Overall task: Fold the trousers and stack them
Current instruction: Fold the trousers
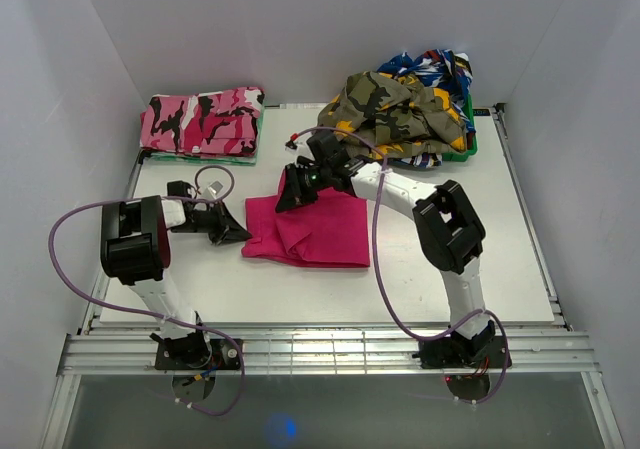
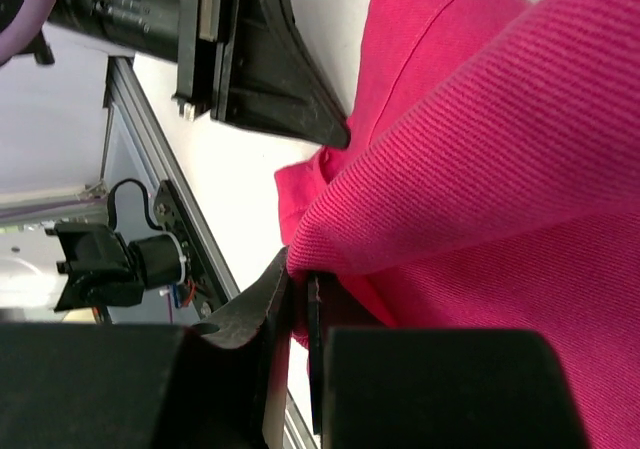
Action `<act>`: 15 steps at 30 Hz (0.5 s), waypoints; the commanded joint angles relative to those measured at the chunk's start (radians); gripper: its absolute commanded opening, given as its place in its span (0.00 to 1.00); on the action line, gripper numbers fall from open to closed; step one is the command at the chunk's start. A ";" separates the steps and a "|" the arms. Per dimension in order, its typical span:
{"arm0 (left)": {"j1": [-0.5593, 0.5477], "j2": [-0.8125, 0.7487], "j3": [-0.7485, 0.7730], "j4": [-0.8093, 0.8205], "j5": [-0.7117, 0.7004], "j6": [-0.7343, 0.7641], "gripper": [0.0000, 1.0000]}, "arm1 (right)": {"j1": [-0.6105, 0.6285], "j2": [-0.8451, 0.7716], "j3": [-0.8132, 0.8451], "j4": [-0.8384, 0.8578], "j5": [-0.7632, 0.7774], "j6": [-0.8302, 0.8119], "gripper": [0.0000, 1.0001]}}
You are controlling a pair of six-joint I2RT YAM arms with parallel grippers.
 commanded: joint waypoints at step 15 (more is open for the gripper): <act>-0.048 -0.028 -0.106 0.056 -0.326 0.024 0.00 | 0.034 0.097 0.151 0.160 0.009 0.236 0.08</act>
